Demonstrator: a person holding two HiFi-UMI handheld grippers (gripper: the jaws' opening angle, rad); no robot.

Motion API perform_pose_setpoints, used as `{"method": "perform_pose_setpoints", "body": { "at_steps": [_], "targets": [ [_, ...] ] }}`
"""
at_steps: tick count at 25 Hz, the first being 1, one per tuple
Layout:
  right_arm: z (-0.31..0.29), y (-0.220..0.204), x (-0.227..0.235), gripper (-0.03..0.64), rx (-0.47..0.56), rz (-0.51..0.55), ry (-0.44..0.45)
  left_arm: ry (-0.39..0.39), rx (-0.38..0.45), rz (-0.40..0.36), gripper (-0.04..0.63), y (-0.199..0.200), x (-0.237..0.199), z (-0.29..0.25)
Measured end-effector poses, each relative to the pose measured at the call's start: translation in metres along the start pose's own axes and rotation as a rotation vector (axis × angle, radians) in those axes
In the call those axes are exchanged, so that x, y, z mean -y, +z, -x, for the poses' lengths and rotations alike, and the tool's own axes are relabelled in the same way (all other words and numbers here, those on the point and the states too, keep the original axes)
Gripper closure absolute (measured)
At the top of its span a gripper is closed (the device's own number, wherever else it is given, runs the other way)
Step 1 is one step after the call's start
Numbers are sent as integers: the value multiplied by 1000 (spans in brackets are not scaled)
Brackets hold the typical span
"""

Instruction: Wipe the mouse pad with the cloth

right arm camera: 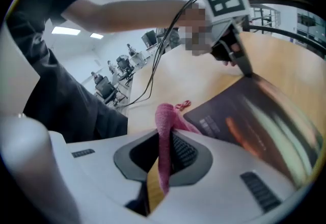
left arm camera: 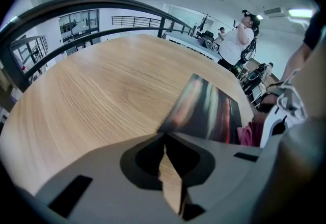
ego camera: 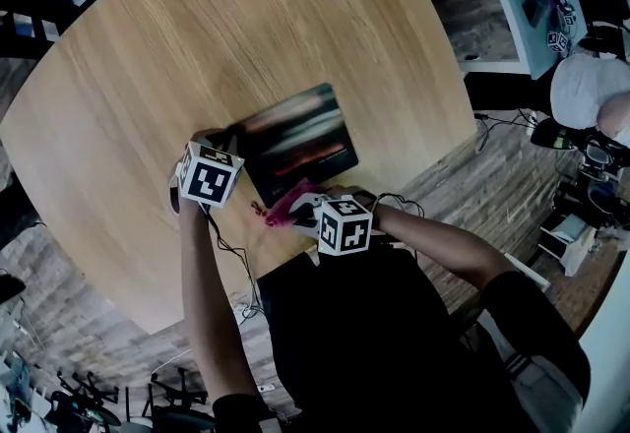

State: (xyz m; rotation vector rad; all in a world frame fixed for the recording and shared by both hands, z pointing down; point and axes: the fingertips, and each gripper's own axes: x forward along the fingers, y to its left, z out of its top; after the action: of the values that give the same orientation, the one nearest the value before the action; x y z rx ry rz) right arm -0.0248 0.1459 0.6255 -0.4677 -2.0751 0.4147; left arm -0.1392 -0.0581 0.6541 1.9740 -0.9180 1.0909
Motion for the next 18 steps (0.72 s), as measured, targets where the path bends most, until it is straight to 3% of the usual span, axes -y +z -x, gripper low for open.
{"method": "perform_pose_setpoints", "body": {
  "at_steps": [7, 9, 11, 13, 15, 16, 18],
  "targets": [
    [101, 48, 75, 563, 360, -259, -181, 5, -3, 2, 568, 0, -1, 0],
    [136, 55, 107, 563, 465, -331, -274, 8, -12, -2, 568, 0, -1, 0],
    [171, 56, 139, 563, 531, -366, -427, 10, -19, -3, 568, 0, 0, 0],
    [198, 48, 171, 563, 513, -332, -641, 11, -20, 1, 568, 0, 0, -1],
    [208, 35, 196, 563, 421, -255, -830, 12, -20, 3, 568, 1, 1, -1],
    [207, 29, 206, 563, 373, -223, -885, 14, -22, 2, 568, 1, 1, -1],
    [189, 16, 222, 563, 287, -206, -908, 20, -27, -3, 568, 2, 1, -1]
  ]
}}
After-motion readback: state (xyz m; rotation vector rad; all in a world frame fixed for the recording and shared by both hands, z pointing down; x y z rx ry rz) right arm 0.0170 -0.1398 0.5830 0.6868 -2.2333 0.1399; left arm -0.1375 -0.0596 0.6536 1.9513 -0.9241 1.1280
